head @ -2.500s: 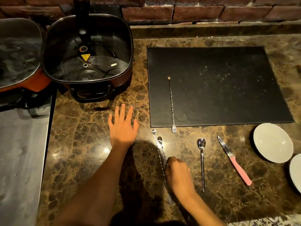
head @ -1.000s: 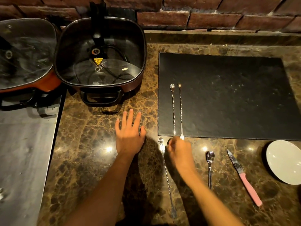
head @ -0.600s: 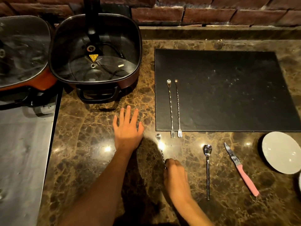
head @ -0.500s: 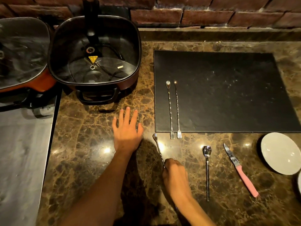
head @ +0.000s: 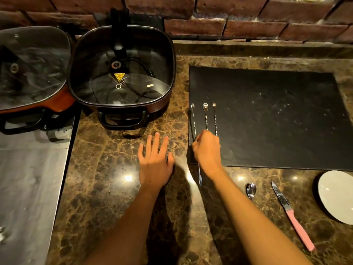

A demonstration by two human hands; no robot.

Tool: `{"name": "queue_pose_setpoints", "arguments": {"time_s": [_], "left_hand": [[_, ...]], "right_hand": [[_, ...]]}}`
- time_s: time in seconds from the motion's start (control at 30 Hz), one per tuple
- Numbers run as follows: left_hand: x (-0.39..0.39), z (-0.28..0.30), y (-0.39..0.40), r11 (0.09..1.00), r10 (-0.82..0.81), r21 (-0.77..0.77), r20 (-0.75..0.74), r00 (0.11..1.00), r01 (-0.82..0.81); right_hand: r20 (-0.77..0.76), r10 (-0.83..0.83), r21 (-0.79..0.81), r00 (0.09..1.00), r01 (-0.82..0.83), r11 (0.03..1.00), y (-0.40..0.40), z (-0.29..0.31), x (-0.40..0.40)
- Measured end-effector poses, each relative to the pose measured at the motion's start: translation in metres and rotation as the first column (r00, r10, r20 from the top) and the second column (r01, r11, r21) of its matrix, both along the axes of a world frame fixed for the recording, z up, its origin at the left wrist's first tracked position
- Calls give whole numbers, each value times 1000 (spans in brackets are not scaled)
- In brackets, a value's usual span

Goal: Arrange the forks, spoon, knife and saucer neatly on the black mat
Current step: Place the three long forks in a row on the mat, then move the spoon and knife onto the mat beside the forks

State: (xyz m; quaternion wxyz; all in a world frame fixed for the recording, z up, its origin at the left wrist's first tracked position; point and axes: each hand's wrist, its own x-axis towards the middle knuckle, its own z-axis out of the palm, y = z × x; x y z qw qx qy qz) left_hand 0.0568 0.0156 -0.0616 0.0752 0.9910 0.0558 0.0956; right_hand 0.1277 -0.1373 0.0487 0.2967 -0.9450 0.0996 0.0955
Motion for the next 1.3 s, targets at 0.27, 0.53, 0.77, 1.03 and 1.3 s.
{"name": "queue_pose_setpoints", "arguments": {"time_s": [0.27,0.53,0.77,1.03,1.3], "left_hand": [[2,3,0,999,26,-38,-94,995,-30],[2,-2,2,1000,12,-20,-70,997,-14],[2,-4,2,999,5,-46,-62,998,-8],[-2,28,-19,982,-78,-180,-103,992,59],[-41,42,-155,626,-780,-130,-69,622,769]], "right_hand": [[-5,12,-92,1000,-13,996,13,-13,39],[3,-2,-57,1000,2,998,1,-10,30],[22,-239,62,971,237,969,-89,-7,-35],[-121,-269,-102,956,257,961,-151,-16,-146],[-138,-291,-149,947,271,951,-155,-18,-166]]}}
